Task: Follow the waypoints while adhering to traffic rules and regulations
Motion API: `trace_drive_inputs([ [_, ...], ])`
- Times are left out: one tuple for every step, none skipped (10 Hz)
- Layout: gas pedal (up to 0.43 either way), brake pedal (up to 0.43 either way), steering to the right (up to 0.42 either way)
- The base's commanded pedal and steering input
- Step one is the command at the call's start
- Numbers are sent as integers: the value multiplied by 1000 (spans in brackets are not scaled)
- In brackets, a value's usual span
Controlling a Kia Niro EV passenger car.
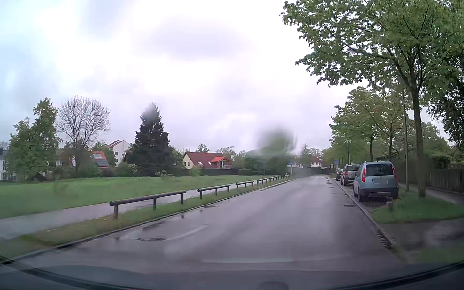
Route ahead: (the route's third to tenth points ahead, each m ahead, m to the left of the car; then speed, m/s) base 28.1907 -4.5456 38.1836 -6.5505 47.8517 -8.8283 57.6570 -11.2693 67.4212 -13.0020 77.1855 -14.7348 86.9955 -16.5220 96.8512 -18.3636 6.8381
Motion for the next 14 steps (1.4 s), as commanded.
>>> trace_drive_inputs([
  [130, 0, 148],
  [130, 0, 143],
  [130, 0, 138],
  [138, 0, 133],
  [150, 0, 124],
  [150, 0, 113],
  [150, 0, 100],
  [150, 0, 92],
  [150, 0, 88],
  [150, 0, 80],
  [150, 0, 66],
  [150, 0, 55],
  [150, 0, 47],
  [150, 0, 38],
])
